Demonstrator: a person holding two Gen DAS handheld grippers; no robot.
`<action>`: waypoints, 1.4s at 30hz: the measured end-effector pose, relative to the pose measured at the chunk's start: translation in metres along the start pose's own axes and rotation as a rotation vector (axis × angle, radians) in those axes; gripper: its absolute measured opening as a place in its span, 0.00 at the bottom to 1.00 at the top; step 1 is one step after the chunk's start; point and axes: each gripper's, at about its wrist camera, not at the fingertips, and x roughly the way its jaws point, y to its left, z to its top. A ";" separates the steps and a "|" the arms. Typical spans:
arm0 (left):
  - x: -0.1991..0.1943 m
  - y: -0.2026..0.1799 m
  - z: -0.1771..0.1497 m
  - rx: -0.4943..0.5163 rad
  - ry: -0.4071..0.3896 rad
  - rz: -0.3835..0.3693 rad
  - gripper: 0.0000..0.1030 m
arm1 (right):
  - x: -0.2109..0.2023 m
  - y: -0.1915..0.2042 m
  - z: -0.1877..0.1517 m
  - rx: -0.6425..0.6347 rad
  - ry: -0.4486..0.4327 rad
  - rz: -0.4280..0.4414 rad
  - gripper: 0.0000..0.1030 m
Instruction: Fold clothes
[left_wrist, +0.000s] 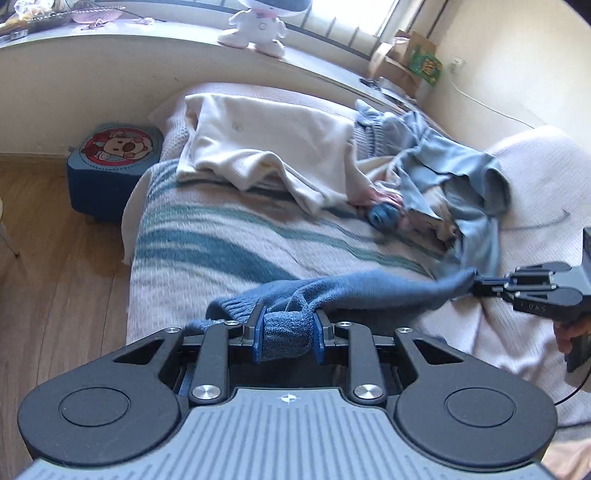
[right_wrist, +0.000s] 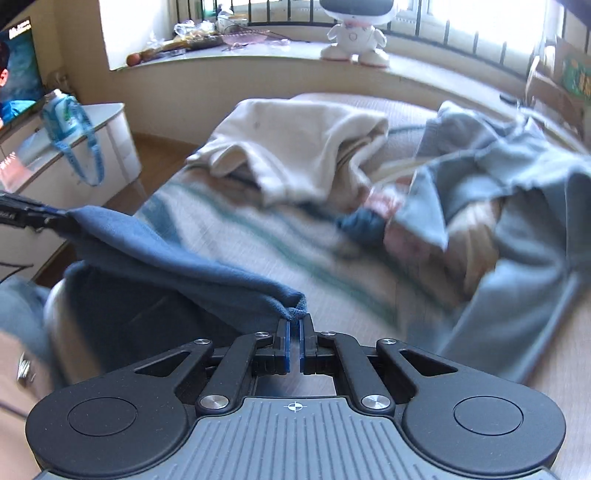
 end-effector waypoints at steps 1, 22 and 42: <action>-0.005 0.001 -0.005 0.006 -0.001 0.011 0.23 | -0.005 0.006 -0.009 0.000 0.007 0.021 0.04; -0.022 0.012 -0.049 0.018 0.112 0.135 0.36 | 0.011 0.004 -0.063 0.339 0.088 0.092 0.12; 0.007 0.004 -0.035 0.085 0.098 0.213 0.46 | 0.078 -0.032 -0.061 0.727 0.115 0.139 0.21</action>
